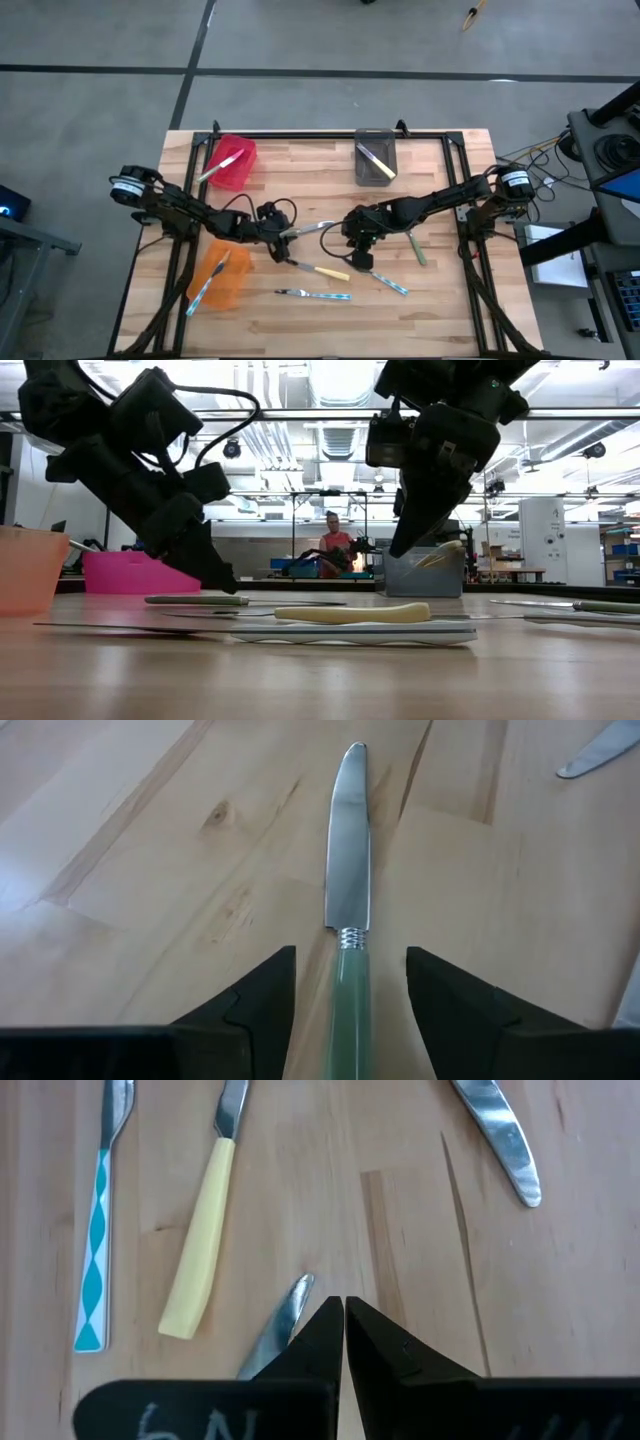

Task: Sort silverware by color (type)
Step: Put the left green knife into the red bin

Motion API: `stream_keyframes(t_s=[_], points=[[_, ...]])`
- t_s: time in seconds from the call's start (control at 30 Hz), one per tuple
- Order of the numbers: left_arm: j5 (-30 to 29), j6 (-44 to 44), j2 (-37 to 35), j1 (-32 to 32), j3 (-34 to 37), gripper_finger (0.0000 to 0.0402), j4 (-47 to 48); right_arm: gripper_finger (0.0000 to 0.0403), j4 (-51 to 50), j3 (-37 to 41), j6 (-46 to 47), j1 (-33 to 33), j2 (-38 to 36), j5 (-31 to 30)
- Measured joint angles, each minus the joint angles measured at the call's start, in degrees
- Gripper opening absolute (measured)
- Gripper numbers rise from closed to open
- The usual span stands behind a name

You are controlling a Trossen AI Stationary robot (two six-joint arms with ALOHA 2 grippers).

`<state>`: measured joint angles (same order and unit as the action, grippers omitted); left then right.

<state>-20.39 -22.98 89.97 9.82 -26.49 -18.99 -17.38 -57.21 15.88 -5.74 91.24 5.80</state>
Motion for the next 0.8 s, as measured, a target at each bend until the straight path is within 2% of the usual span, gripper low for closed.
stream_keyframes(t_s=[0.63,0.8], points=[[-1.50,1.92,0.06,0.00,0.03,0.0169,-1.54,0.0008,1.90,0.02,-0.44,0.01,0.04,0.02],[-1.04,3.24,4.22,0.05,0.03,0.0169,-5.08,0.0009,1.92,0.02,-0.46,0.02,0.04,0.00]])
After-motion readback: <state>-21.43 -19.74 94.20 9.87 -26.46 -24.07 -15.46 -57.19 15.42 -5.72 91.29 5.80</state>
